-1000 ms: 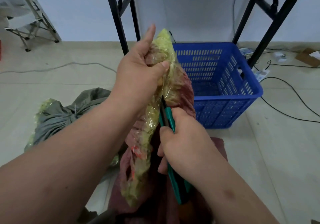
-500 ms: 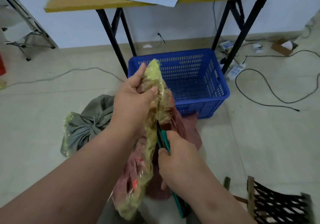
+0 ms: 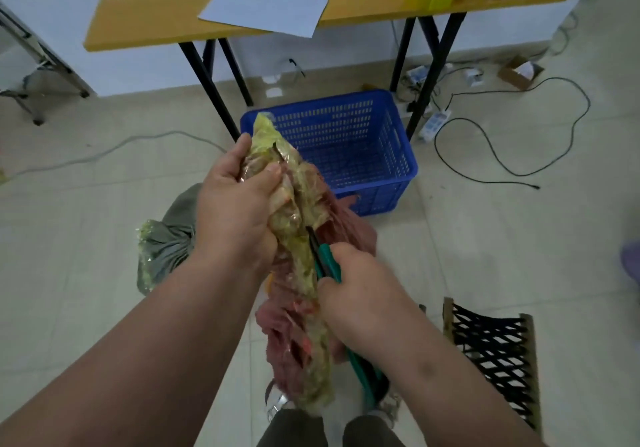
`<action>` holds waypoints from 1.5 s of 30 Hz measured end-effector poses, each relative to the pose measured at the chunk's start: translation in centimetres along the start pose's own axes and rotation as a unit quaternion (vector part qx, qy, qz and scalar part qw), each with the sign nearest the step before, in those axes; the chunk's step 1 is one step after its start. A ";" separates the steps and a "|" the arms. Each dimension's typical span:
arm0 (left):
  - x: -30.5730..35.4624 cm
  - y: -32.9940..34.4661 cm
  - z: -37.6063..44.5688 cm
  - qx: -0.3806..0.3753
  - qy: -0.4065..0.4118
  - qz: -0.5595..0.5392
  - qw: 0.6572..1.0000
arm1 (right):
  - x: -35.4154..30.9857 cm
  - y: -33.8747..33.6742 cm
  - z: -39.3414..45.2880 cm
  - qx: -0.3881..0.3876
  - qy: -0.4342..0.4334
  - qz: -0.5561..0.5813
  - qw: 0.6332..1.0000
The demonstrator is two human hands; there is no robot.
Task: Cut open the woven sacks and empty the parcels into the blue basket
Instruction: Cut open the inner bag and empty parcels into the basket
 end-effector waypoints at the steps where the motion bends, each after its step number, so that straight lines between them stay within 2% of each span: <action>1: 0.4 0.5 -0.2 -0.010 0.001 0.000 1.000 | -0.2 -0.4 -0.2 0.006 -0.005 0.013 1.000; 5: 1.2 1.4 -0.5 -0.017 -0.005 0.005 1.000 | 0.4 -0.4 -2.4 0.002 -0.017 -0.002 1.000; 9: 0.0 0.7 -1.4 0.022 -0.047 -0.014 0.999 | 2.6 -1.0 -3.2 -0.046 0.034 -0.018 0.998; 13: -0.6 1.3 -1.5 0.009 -0.052 -0.016 0.998 | 3.4 -1.2 -1.4 -0.004 0.016 0.042 0.999; 16: -0.2 1.2 -1.4 -0.013 -0.046 -0.002 0.999 | 4.4 0.0 -1.5 -0.016 0.007 0.018 1.000; 20: -0.5 -0.8 -1.3 0.005 -0.080 0.002 0.997 | 6.5 -2.0 -2.0 -0.016 0.025 -0.010 0.999; 22: -1.3 -1.5 -1.5 -0.001 -0.099 0.001 0.995 | 6.9 -4.0 -1.6 -0.018 0.039 0.092 0.995; 23: -1.6 -1.7 -1.6 -0.003 -0.109 -0.001 0.994 | 7.0 -4.6 -1.4 -0.036 0.050 0.184 0.981; 25: -2.1 -2.1 -1.6 0.002 -0.127 -0.008 0.992 | 6.8 -5.5 -1.6 -0.079 0.064 0.382 0.919; 26: -2.2 -2.3 -1.6 0.007 -0.136 -0.016 0.991 | 6.7 -5.6 -1.6 -0.088 0.061 0.437 0.893; 27: -2.3 -2.4 -1.5 0.010 -0.142 -0.023 0.990 | 6.9 -5.5 -1.3 -0.079 0.054 0.441 0.893; 30: -2.3 -2.1 -1.5 -0.002 -0.149 -0.036 0.988 | 7.4 -3.9 0.9 -0.001 0.057 0.293 0.954; 32: -2.2 -1.7 -1.4 -0.020 -0.157 -0.050 0.986 | 7.0 -2.0 2.8 -0.011 0.071 0.245 0.967; 36: -2.0 -1.6 -1.5 -0.079 -0.184 -0.058 0.978 | 5.4 1.2 6.5 -0.109 0.087 0.353 0.925; 39: -2.1 -2.0 -1.4 -0.120 -0.207 -0.074 0.968 | 3.6 2.0 8.2 -0.168 0.063 0.382 0.907; 45: -3.1 -2.5 -0.7 -0.166 -0.248 -0.129 0.946 | 2.3 3.4 10.8 -0.188 0.069 0.373 0.906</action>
Point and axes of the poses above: each hand's wrist, its own z-axis towards the middle knuckle, its own y-axis out of the palm, x = y × z, the point moved 4 cm from there along z, towards the middle knuckle, and after that the axes turned 12 degrees about y, right-handed, at the moved point
